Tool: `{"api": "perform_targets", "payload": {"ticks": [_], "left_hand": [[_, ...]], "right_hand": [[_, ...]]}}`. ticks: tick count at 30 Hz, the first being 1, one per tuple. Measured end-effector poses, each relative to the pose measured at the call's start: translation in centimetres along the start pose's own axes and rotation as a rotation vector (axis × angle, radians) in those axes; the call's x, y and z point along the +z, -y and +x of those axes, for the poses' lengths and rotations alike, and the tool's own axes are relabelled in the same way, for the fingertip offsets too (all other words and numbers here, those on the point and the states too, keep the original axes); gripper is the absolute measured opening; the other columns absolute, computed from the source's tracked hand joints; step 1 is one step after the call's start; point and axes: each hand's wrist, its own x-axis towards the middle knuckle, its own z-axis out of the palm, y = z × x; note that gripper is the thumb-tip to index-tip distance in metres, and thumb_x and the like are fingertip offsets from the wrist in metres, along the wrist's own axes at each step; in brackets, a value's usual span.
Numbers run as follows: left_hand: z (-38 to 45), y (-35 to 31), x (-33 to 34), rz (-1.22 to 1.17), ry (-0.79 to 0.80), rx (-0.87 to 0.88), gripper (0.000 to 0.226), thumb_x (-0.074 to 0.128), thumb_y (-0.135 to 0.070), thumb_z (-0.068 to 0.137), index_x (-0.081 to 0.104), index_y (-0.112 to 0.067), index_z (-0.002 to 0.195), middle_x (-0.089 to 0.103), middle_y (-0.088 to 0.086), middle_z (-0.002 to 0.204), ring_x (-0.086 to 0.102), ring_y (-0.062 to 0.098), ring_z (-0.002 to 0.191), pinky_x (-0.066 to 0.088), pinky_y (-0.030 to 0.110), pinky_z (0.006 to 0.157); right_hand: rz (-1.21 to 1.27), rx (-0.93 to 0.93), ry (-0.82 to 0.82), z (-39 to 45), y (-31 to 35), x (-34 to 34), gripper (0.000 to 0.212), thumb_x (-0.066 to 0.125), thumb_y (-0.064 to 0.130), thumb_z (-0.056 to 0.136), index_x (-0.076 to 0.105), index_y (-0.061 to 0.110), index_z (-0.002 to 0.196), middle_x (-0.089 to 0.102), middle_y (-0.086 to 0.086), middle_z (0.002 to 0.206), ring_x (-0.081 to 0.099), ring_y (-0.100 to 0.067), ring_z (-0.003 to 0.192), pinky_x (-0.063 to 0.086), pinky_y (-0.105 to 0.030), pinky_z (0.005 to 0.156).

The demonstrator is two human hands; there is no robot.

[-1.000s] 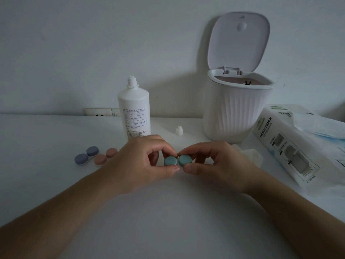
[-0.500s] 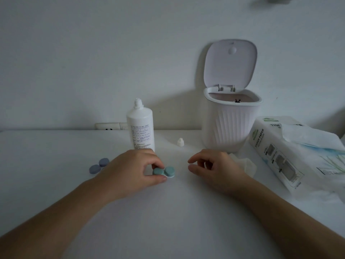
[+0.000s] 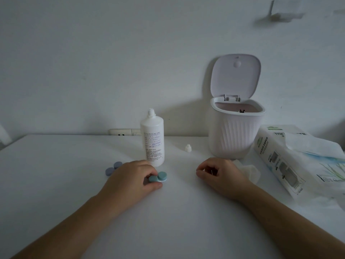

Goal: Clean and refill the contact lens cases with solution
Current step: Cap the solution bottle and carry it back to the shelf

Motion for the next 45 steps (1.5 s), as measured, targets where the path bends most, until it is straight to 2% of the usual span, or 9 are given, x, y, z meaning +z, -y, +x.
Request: {"api": "perform_targets", "payload": {"ticks": [8, 14, 19, 26, 29, 34, 39, 41, 45], "left_hand": [[0.1, 1.2, -0.5, -0.126, 0.090, -0.048, 0.033, 0.076, -0.064, 0.074, 0.070, -0.035, 0.090, 0.059, -0.019, 0.083, 0.059, 0.003, 0.080, 0.050, 0.032, 0.073], [2.5, 2.3, -1.7, -0.401, -0.206, -0.262, 0.033, 0.073, -0.060, 0.076, 0.062, -0.029, 0.072, 0.067, -0.018, 0.066, 0.060, 0.003, 0.050, 0.045, 0.023, 0.049], [5.0, 3.2, -1.6, -0.508, -0.449, -0.223, 0.041, 0.057, -0.068, 0.079, 0.053, -0.040, 0.108, 0.061, -0.016, 0.099, 0.060, 0.006, 0.083, 0.051, 0.031, 0.069], [6.3, 2.2, 0.9, -0.726, -0.151, -0.242, 0.093, 0.069, -0.072, 0.063, 0.034, -0.047, 0.145, 0.056, -0.033, 0.119, 0.053, -0.014, 0.111, 0.042, 0.018, 0.087], [6.5, 2.3, 1.3, -0.753, -0.110, -0.244, 0.084, 0.074, -0.068, 0.059, 0.037, -0.056, 0.134, 0.058, -0.042, 0.107, 0.054, -0.024, 0.100, 0.040, 0.012, 0.078], [6.7, 2.2, 1.5, -0.834, -0.104, -0.240, 0.057, 0.078, -0.065, 0.061, 0.050, -0.057, 0.111, 0.067, -0.033, 0.103, 0.073, 0.006, 0.075, 0.060, 0.028, 0.056], [6.5, 2.1, 1.5, -0.853, -0.153, -0.190, 0.061, 0.081, -0.064, 0.060, 0.053, -0.058, 0.113, 0.069, -0.032, 0.104, 0.070, -0.005, 0.086, 0.050, 0.009, 0.060], [6.2, 1.9, 1.3, -0.849, -0.173, -0.150, 0.062, 0.082, -0.062, 0.061, 0.051, -0.062, 0.115, 0.068, -0.033, 0.107, 0.070, -0.004, 0.092, 0.054, 0.018, 0.067], [5.6, 1.2, 0.5, -0.759, -0.171, -0.109, 0.066, 0.081, -0.062, 0.063, 0.049, -0.064, 0.121, 0.065, -0.030, 0.115, 0.075, 0.032, 0.081, 0.060, 0.054, 0.060]], "right_hand": [[0.017, 0.013, 0.003, 0.0, 0.0, 0.1, 0.009, 0.074, 0.028, 0.086, 0.072, 0.031, 0.078, 0.066, 0.007, 0.074, 0.054, -0.004, 0.062, 0.041, -0.012, 0.059], [0.036, 0.048, -0.006, 0.1, -0.1, 0.0, 0.010, 0.074, 0.029, 0.087, 0.072, 0.034, 0.078, 0.067, 0.011, 0.077, 0.055, -0.004, 0.062, 0.043, -0.015, 0.060], [0.033, 0.068, -0.008, 0.2, -0.1, 0.0, 0.011, 0.074, 0.029, 0.087, 0.072, 0.035, 0.078, 0.066, 0.009, 0.075, 0.051, -0.001, 0.057, 0.040, -0.013, 0.056], [0.035, 0.138, -0.003, 0.4, -0.1, 0.0, 0.008, 0.073, 0.037, 0.088, 0.069, 0.043, 0.085, 0.064, 0.016, 0.074, 0.053, 0.003, 0.057, 0.041, -0.008, 0.058], [0.013, 0.168, 0.012, 0.6, -0.1, 0.0, 0.010, 0.073, 0.038, 0.088, 0.066, 0.045, 0.089, 0.059, 0.021, 0.069, 0.052, 0.003, 0.057, 0.041, -0.008, 0.059], [-0.069, 0.232, -0.008, 1.8, -0.3, 0.1, 0.016, 0.072, 0.041, 0.087, 0.066, 0.040, 0.101, 0.061, 0.024, 0.068, 0.056, 0.006, 0.060, 0.042, -0.005, 0.061], [-0.179, 0.286, -0.012, 5.4, 0.4, 1.2, 0.047, 0.067, 0.046, 0.088, 0.059, 0.027, 0.131, 0.062, 0.011, 0.074, 0.060, -0.005, 0.072, 0.043, -0.021, 0.067], [-0.221, 0.306, -0.056, 6.6, 0.9, 2.0, 0.055, 0.062, 0.051, 0.090, 0.055, 0.025, 0.138, 0.069, 0.005, 0.089, 0.066, -0.019, 0.091, 0.047, -0.027, 0.079], [-0.303, 0.360, -0.086, 7.9, 1.5, 3.3, 0.053, 0.055, 0.051, 0.093, 0.054, 0.021, 0.136, 0.071, -0.009, 0.117, 0.064, -0.033, 0.113, 0.049, -0.037, 0.095]]}}
